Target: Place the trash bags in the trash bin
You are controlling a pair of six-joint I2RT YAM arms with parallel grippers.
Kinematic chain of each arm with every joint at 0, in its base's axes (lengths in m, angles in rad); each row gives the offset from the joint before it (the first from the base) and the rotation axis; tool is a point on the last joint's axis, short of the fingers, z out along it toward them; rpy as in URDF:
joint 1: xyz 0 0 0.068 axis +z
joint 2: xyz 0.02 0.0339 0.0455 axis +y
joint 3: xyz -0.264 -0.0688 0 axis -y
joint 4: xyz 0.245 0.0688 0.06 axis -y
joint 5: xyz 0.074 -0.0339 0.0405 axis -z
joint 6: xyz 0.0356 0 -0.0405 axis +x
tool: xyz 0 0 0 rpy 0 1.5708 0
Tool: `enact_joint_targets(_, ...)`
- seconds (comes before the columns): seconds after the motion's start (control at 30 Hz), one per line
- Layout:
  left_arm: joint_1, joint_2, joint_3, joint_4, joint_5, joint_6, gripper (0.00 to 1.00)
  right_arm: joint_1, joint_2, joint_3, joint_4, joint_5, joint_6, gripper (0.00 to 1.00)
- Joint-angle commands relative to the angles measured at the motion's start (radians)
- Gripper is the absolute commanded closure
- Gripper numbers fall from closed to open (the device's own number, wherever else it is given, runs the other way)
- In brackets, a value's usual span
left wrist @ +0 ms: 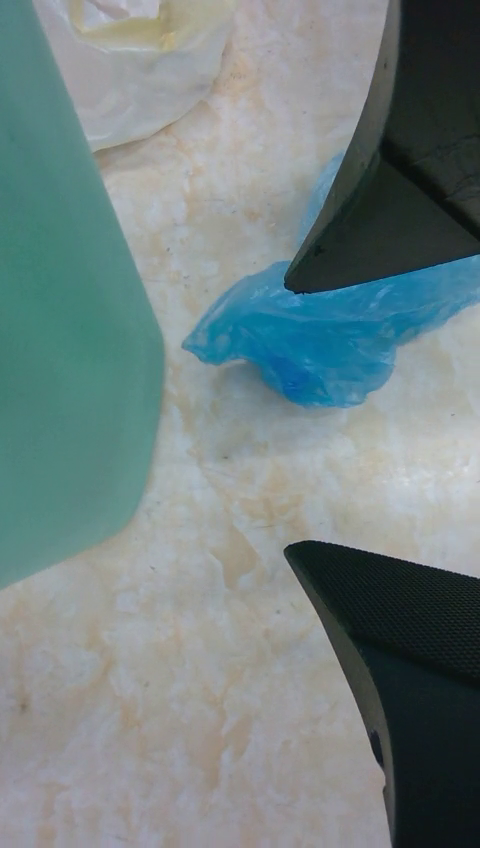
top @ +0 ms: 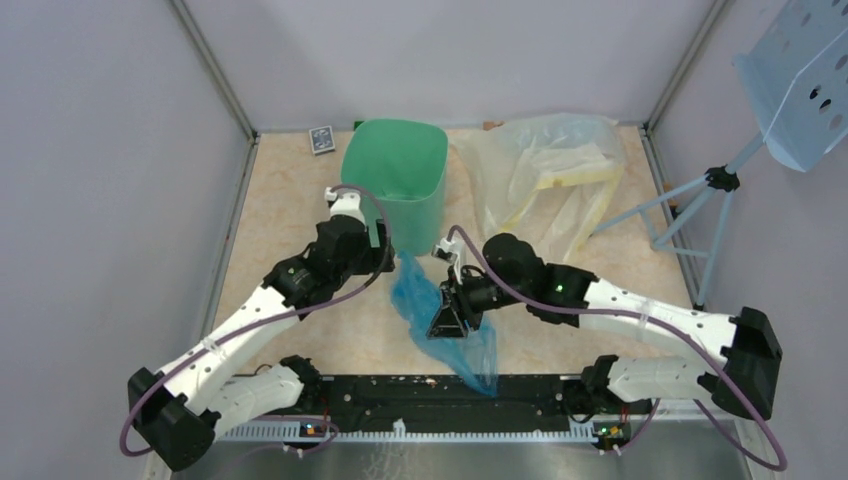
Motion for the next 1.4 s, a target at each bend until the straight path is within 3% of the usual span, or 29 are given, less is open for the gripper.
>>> enact_joint_targets(0.0,0.004,-0.109,-0.011,-0.067,0.019,-0.042,0.01,0.015,0.029,-0.008,-0.032,0.119,-0.058,0.53)
enact_joint_targets(0.13,0.004,-0.166,-0.034,-0.097,0.151,-0.077,0.01,0.015,-0.019,-0.020,-0.121,0.349,-0.066,0.39)
enact_joint_targets(0.3,0.002,-0.208,-0.098,-0.035,0.440,-0.123,0.01,0.015,-0.039,-0.033,-0.242,0.573,-0.051,0.36)
enact_joint_targets(0.4,0.002,-0.211,-0.139,0.003,0.549,-0.155,0.01,0.015,-0.027,-0.069,-0.264,0.581,-0.049,0.36)
enact_joint_targets(0.53,0.002,-0.171,-0.164,0.013,0.580,-0.170,0.01,0.015,0.006,-0.128,-0.243,0.578,-0.026,0.36)
enact_joint_targets(0.8,0.003,-0.099,-0.215,0.165,0.641,-0.193,0.04,0.015,0.132,-0.174,-0.164,0.546,-0.026,0.50)
enact_joint_targets(0.9,0.004,-0.066,-0.221,0.132,0.558,-0.203,0.17,0.016,0.152,-0.178,-0.148,0.557,-0.028,0.66)
enact_joint_targets(1.0,0.003,-0.068,-0.263,0.135,0.487,-0.201,0.38,0.015,0.121,-0.169,-0.163,0.606,-0.019,0.99)
enact_joint_targets(1.13,0.015,-0.076,-0.311,0.139,0.423,-0.202,0.73,0.015,-0.025,-0.167,-0.184,0.710,-0.011,1.00)
enact_joint_targets(1.2,0.021,-0.076,-0.321,0.136,0.406,-0.197,0.85,0.015,-0.117,-0.169,-0.189,0.764,-0.018,1.00)
enact_joint_targets(1.37,0.029,-0.067,-0.330,0.152,0.366,-0.189,0.94,0.015,-0.335,-0.200,-0.188,0.978,-0.003,1.00)
